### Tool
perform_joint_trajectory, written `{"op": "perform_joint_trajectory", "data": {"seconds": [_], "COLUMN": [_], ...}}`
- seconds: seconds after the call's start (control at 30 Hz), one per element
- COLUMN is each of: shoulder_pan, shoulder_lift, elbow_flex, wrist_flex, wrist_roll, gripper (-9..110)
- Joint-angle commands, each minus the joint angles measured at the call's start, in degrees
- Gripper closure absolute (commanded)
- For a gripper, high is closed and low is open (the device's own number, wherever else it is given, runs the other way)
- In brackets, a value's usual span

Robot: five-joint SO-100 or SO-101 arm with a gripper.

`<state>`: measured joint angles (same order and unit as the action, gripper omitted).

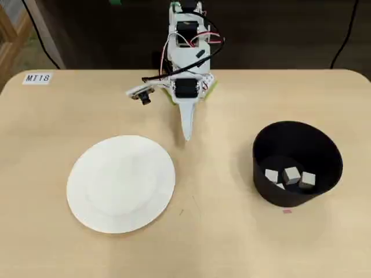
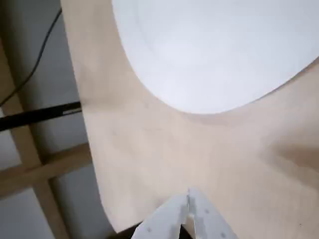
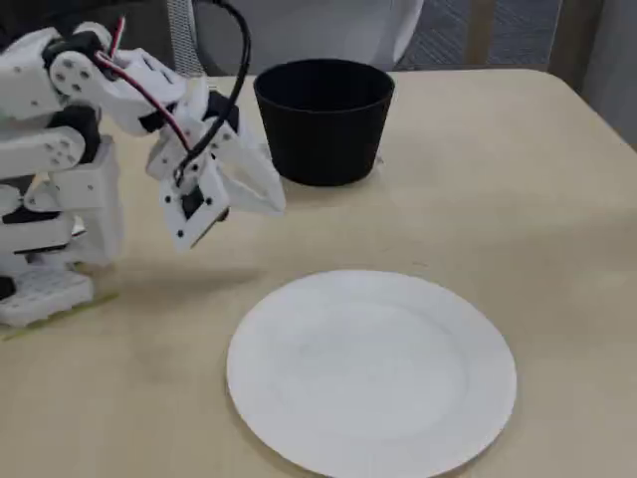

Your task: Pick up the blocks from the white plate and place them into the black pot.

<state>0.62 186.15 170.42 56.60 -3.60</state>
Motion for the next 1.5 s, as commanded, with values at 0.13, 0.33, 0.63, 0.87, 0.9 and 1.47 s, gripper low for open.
{"op": "perform_joint_trajectory", "data": {"seconds": [0.13, 0.33, 0.63, 0.87, 0.9, 1.47], "shoulder_pan": [0.79, 0.88, 0.88, 0.88, 0.88, 0.88], "shoulder_lift": [0.26, 0.26, 0.26, 0.26, 0.26, 0.26], "elbow_flex": [1.32, 1.32, 1.41, 1.41, 1.41, 1.41], "wrist_flex": [1.05, 1.23, 0.62, 0.53, 0.53, 0.53], "wrist_roll": [-2.29, -1.67, -1.85, -1.85, -1.85, -1.85], "gripper": [104, 96, 104, 104, 104, 104]}}
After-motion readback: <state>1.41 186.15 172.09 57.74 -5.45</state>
